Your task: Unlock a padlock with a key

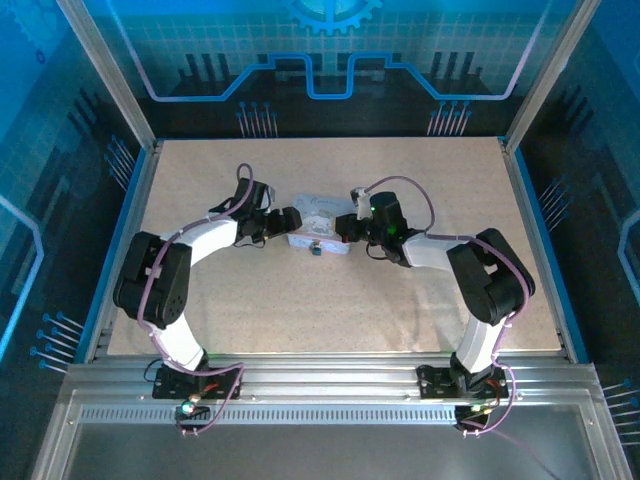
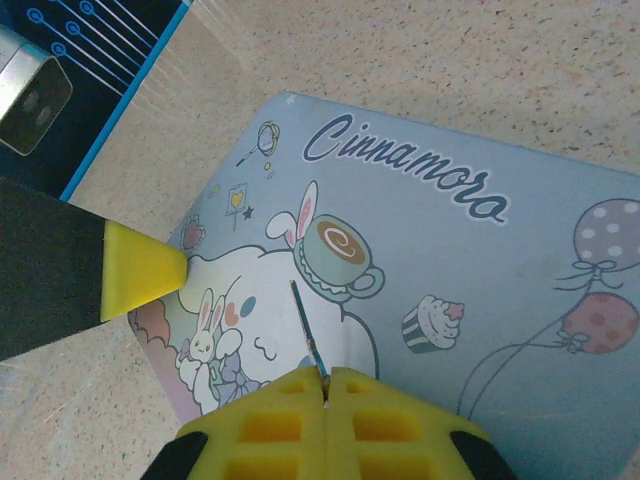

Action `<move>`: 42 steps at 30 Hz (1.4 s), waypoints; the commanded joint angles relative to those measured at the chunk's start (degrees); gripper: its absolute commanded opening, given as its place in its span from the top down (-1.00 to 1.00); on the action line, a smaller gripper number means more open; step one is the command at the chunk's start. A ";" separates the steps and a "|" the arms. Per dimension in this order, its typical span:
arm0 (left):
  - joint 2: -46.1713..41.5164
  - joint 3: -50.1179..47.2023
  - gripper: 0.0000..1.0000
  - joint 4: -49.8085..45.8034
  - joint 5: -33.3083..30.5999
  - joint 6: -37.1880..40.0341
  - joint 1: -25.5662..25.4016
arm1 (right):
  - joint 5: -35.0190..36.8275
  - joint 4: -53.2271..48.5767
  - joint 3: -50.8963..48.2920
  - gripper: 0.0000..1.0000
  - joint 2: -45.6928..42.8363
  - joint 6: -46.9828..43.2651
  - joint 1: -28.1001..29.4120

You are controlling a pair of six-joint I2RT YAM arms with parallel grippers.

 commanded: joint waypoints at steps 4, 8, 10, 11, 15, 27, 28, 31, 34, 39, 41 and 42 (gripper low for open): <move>-1.56 -5.69 -0.68 1.20 0.16 -0.48 0.31 | -2.31 -9.36 -0.60 1.00 1.61 2.17 0.83; -3.26 -9.80 -0.64 2.76 0.66 -1.69 0.25 | -2.84 -10.14 -2.35 1.00 1.58 3.22 2.35; -4.08 -11.59 -0.62 3.24 1.07 -2.46 0.20 | -3.02 -11.71 -2.99 1.00 1.29 3.84 3.05; -4.62 -12.57 -0.62 3.67 1.10 -2.87 0.08 | -3.13 -11.55 -3.54 1.00 1.13 4.23 3.50; -7.33 -16.12 -0.61 4.64 0.84 -4.11 -0.13 | -3.39 -11.57 -5.53 1.00 -0.07 5.95 5.19; -19.43 -17.43 -0.75 0.63 -4.16 -1.96 -1.93 | -0.43 -13.94 -6.28 1.00 -1.33 6.75 9.01; -20.99 -17.50 -0.77 -0.33 -5.52 -1.49 -2.69 | -0.16 -14.55 -6.01 1.00 -1.44 6.29 8.94; -25.89 -18.92 -0.80 -2.76 -9.91 -0.39 -6.61 | 0.34 -15.73 -5.25 1.00 -1.82 5.54 8.67; -30.13 -21.80 -0.77 -2.92 -13.81 -0.04 -12.61 | 0.32 -15.91 -4.91 1.00 -1.91 5.27 8.15; -32.61 -27.44 -0.73 1.97 -18.55 1.62 -22.01 | 0.63 -15.99 -4.66 1.00 -1.87 4.83 7.51; -31.15 -28.55 -0.71 4.84 -19.04 2.98 -22.89 | 1.01 -16.50 -4.47 1.00 -1.71 4.53 7.53; -30.07 -28.63 -0.70 6.33 -19.75 3.90 -23.27 | 1.29 -16.72 -4.41 1.00 -1.67 4.51 7.47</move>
